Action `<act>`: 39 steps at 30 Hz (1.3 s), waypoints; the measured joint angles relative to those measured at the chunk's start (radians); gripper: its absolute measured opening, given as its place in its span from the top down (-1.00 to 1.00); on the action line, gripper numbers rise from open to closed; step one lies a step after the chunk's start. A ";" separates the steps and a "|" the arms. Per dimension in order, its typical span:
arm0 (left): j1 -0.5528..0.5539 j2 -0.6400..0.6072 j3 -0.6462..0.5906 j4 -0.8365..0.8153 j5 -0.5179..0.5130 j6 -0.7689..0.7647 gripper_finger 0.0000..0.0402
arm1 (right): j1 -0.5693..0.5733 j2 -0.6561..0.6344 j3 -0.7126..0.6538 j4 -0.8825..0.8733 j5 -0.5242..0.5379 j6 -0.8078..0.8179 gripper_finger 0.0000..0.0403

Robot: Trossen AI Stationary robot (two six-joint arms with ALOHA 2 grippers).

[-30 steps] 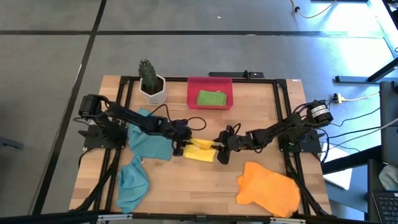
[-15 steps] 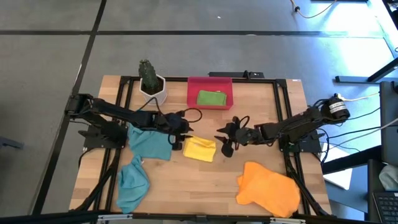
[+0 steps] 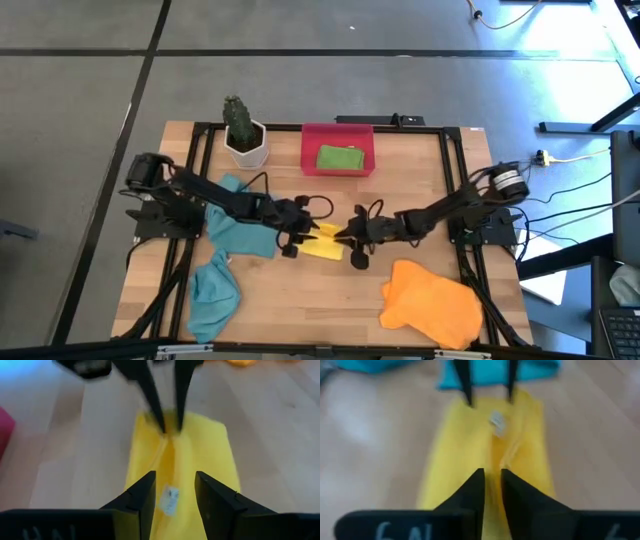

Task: Fold microfiber towels
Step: Put the yellow microfiber towel into the red bin

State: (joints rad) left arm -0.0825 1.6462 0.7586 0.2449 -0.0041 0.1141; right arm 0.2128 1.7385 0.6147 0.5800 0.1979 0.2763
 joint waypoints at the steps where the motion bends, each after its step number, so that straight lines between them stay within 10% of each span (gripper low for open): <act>1: 0.013 0.008 0.000 0.006 0.009 -0.002 0.37 | -0.013 0.018 0.000 0.002 0.000 0.008 0.72; 19: 0.191 0.143 0.001 0.000 0.006 -0.053 0.37 | -0.087 0.138 0.002 0.054 0.016 0.080 0.84; 39: -0.129 -0.089 0.000 -0.199 -0.223 -0.016 0.37 | -0.178 0.139 0.007 0.044 -0.094 0.060 0.84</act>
State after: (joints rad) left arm -0.2113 1.5572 0.7588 0.0463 -0.2273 0.0981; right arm 0.0343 1.8771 0.6216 0.6243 0.1039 0.3359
